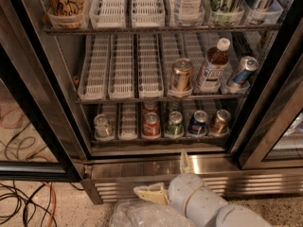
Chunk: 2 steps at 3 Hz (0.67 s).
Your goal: Pick coke can from bottom shelf of fridge
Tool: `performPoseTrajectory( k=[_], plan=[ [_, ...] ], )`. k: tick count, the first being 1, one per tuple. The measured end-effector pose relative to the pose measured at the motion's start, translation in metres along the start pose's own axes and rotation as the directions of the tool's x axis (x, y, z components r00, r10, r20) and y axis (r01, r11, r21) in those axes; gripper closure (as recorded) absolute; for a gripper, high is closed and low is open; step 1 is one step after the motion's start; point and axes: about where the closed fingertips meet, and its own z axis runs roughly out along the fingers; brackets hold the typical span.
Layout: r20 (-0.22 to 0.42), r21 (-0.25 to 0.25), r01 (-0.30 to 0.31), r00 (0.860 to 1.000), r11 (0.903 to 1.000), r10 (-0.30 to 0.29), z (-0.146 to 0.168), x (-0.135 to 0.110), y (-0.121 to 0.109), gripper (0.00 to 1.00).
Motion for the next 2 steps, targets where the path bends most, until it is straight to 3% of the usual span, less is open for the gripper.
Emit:
performPoseTrajectory(
  k=[1,2],
  plan=[
    [0.093,0.086,-0.003,0.996,0.9963,-0.005,0.015,0.005,-0.015,0.0],
    [0.114,0.139,-0.076,0.992,0.9873,0.06,0.02,0.021,-0.031,0.0]
  ],
)
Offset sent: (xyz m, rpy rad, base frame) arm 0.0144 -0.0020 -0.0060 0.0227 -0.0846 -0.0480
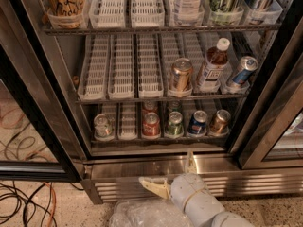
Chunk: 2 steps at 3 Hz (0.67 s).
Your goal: Pick coke can from bottom shelf of fridge
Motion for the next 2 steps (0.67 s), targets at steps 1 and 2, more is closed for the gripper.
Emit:
performPoseTrajectory(
  k=[1,2],
  plan=[
    [-0.003,-0.001,-0.003,1.0,1.0,0.003,0.0,0.001,0.0,0.0],
    [-0.019,-0.018,-0.013,1.0,0.9997,0.013,0.009,0.021,0.005,0.0]
  ],
)
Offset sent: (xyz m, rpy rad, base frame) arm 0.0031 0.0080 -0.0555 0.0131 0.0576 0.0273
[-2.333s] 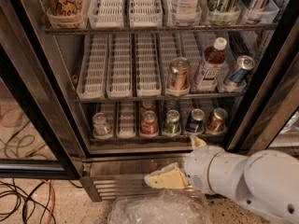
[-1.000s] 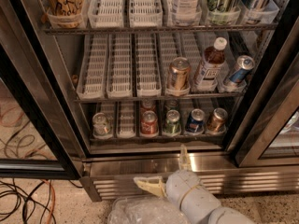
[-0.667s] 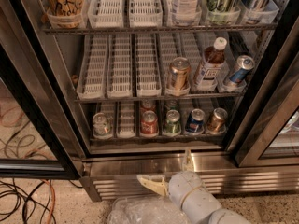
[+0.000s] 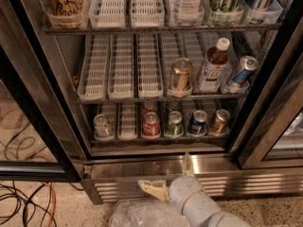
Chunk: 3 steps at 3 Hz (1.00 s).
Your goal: Pick coke can from bottom shelf of fridge
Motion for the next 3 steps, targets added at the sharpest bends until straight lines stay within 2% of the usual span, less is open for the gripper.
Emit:
performPoseTrajectory(
  k=[1,2,3],
  plan=[
    [-0.002,0.013,0.027,1.0,0.9995,-0.027,0.014,0.016,-0.004,0.0],
    [0.014,0.046,0.055,0.998,0.9974,-0.056,0.029,0.021,-0.013,0.0],
    [0.062,0.1,0.055,0.996,0.9935,-0.062,0.059,0.019,-0.026,0.0]
  ],
)
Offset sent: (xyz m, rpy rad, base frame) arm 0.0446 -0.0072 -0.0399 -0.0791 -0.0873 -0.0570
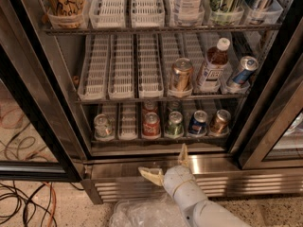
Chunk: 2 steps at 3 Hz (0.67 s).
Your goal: Pick coke can from bottom shelf of fridge
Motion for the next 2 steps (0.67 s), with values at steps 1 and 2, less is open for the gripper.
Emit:
performPoseTrajectory(
  k=[1,2],
  plan=[
    [0.0,0.0,0.0,1.0,1.0,0.0,0.0,0.0,0.0,0.0],
    [-0.019,0.001,-0.001,1.0,1.0,0.001,0.0044,0.0062,0.0008,0.0]
  ],
)
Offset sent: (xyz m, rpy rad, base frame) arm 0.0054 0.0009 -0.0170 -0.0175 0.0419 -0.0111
